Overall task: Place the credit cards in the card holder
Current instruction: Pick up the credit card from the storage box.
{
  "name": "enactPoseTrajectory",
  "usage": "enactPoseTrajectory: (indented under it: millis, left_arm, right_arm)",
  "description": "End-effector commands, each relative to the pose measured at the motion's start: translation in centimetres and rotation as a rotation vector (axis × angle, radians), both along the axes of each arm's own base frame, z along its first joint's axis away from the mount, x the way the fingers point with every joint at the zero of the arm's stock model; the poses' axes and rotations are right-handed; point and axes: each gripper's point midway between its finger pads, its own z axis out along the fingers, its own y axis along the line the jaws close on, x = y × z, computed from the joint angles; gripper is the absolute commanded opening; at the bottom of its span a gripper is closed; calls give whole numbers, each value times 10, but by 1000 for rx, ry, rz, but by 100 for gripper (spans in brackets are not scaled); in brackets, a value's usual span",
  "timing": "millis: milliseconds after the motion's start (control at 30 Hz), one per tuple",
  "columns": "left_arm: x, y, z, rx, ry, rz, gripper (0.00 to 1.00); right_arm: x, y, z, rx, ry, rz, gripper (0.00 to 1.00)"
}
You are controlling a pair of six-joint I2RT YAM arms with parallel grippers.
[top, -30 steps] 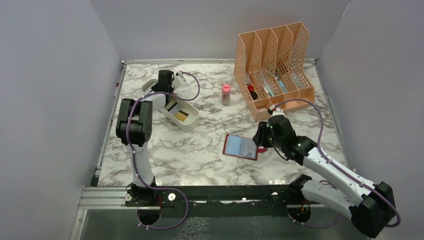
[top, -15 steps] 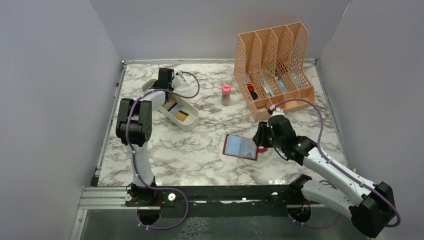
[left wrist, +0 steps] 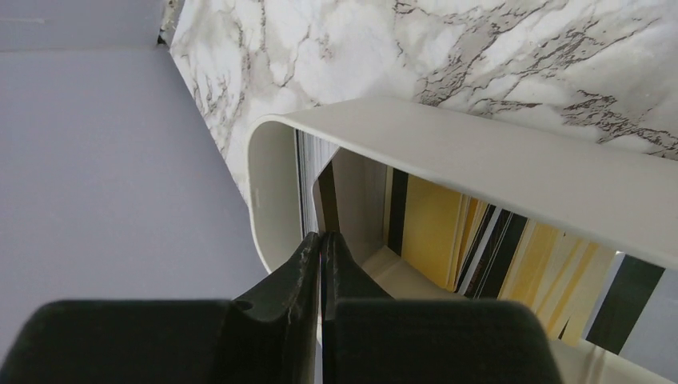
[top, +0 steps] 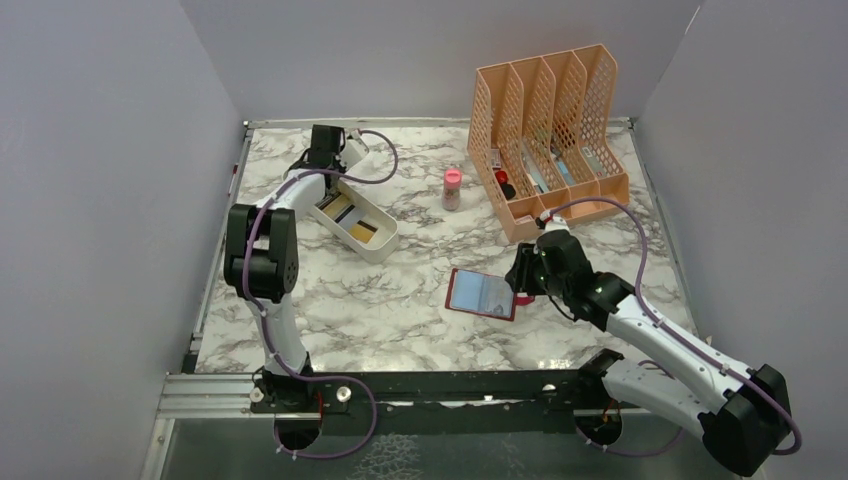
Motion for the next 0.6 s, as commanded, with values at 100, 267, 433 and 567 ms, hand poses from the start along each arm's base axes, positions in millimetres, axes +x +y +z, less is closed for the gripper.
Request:
enactPoseTrajectory:
  millis: [100, 267, 433, 567]
  left_arm:
    - [-15, 3, 34, -55, -48, 43, 0]
    - [-22, -9, 56, -155, -114, 61, 0]
    - [-29, -43, 101, -386, -216, -15, 0]
    - [-37, -62, 133, -564, -289, -1, 0]
  right_arm:
    - [1, 1, 17, 23, -42, 1, 45]
    - [1, 2, 16, 28, -43, 2, 45]
    - [-2, 2, 16, 41, -26, -1, 45]
    - [-7, 5, 20, 74, -16, 2, 45]
